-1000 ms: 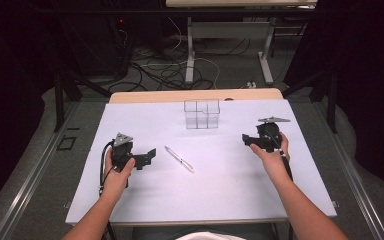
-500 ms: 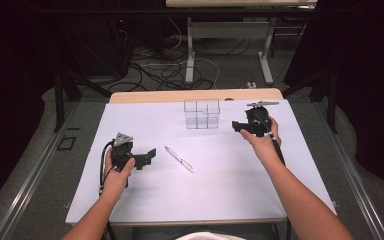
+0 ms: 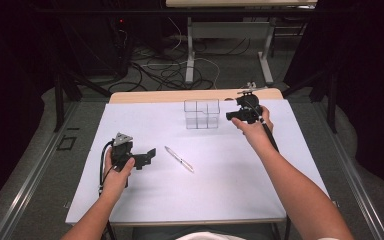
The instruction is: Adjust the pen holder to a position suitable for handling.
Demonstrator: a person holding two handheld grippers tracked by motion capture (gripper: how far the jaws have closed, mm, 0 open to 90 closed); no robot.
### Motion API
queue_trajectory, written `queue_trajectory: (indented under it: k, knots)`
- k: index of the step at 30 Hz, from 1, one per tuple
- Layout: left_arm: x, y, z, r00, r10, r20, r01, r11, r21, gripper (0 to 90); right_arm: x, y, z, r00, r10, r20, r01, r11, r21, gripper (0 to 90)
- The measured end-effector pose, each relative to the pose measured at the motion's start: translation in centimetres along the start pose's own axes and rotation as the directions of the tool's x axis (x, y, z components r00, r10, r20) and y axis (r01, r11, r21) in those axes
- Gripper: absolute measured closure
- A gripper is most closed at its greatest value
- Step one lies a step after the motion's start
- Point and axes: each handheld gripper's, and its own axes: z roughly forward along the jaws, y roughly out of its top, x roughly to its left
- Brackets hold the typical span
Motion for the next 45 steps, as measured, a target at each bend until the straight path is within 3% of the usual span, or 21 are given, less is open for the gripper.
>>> queue_trajectory:
  k: [7, 8, 16, 21, 41, 45]
  knots:
    - [0.1, 0.0, 0.0, 1.0000, -0.002, 0.004, 0.002, 1.0000, -0.004, 0.3, 0.7, 1.4, 0.5, 0.9998, -0.004, 0.020, 0.004, 1.000, 0.001, 54.0]
    - [0.1, 0.0, 0.0, 1.0000, -0.002, 0.004, 0.002, 1.0000, -0.004, 0.3, 0.9, 1.6, 0.6, 0.9997, 0.014, 0.021, -0.014, 1.000, 0.000, 54.3]
    - [0.1, 0.0, 0.0, 1.0000, -0.002, 0.005, 0.002, 1.0000, -0.004, 0.3, 1.2, 2.6, 1.9, 0.9985, 0.024, 0.050, -0.025, 1.000, 0.008, 56.7]
    - [0.1, 0.0, -0.1, 1.0000, -0.002, 0.006, 0.002, 1.0000, -0.006, 0.3, 1.4, 2.9, 2.8, 0.9964, 0.057, 0.062, -0.058, 0.998, 0.013, 57.9]
    - [-0.1, 0.0, 0.0, 0.9999, -0.004, 0.016, 0.004, 1.0000, -0.006, 0.3, 1.9, 3.2, 6.0, 0.9920, 0.086, 0.092, -0.086, 0.996, -0.007, 64.0]
    - [-0.1, 0.0, 0.0, 0.9998, -0.006, 0.021, 0.006, 1.0000, -0.006, 0.3, 1.8, 3.0, 6.6, 0.9902, 0.105, 0.092, -0.107, 0.994, 0.019, 65.2]
